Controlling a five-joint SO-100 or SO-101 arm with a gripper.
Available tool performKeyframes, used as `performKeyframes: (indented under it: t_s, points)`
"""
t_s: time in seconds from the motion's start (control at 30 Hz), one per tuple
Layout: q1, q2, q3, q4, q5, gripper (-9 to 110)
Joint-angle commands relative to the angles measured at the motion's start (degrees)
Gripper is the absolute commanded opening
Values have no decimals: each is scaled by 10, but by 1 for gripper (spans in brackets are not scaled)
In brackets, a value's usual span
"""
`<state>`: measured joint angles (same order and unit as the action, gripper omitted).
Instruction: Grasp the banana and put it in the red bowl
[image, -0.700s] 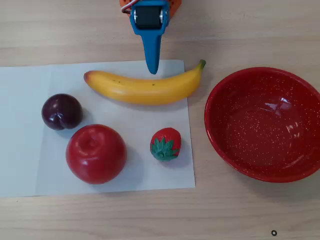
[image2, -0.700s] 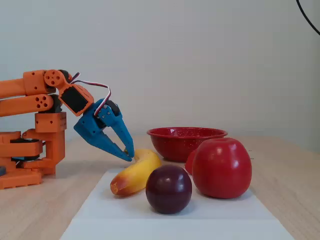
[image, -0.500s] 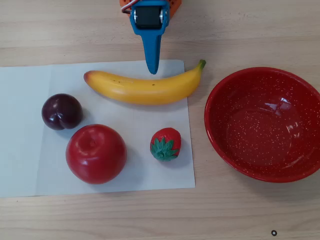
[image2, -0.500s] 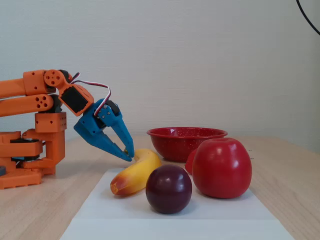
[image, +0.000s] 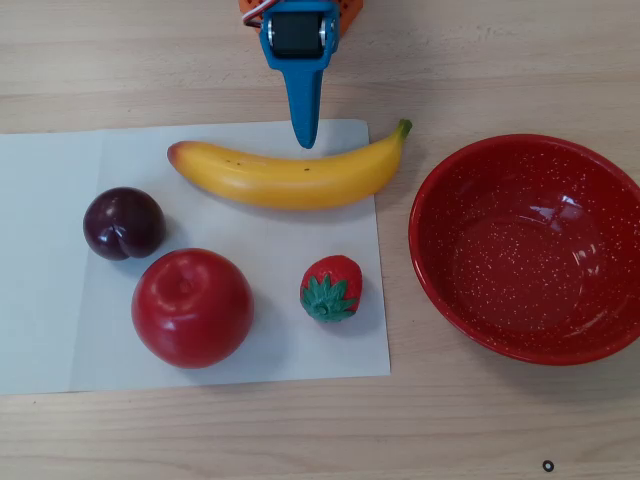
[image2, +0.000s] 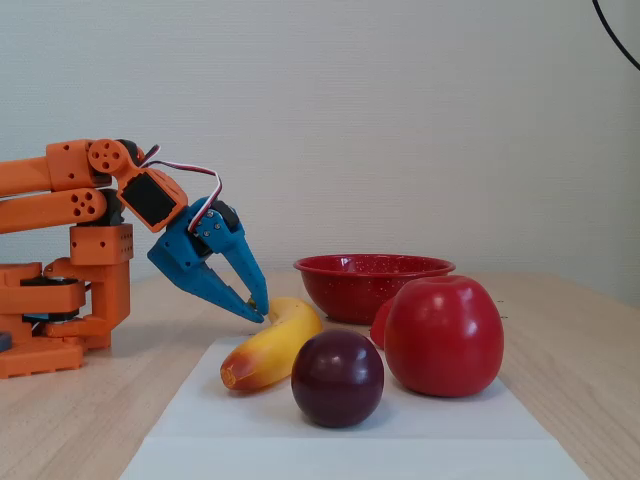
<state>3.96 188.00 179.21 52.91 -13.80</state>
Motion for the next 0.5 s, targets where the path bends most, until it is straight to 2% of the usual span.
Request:
performKeyframes:
  t_s: [0.0, 0.47]
  points:
    - [-9, 6, 7, 0, 0, 0]
    - [-20, -34, -11, -5, 18, 0]
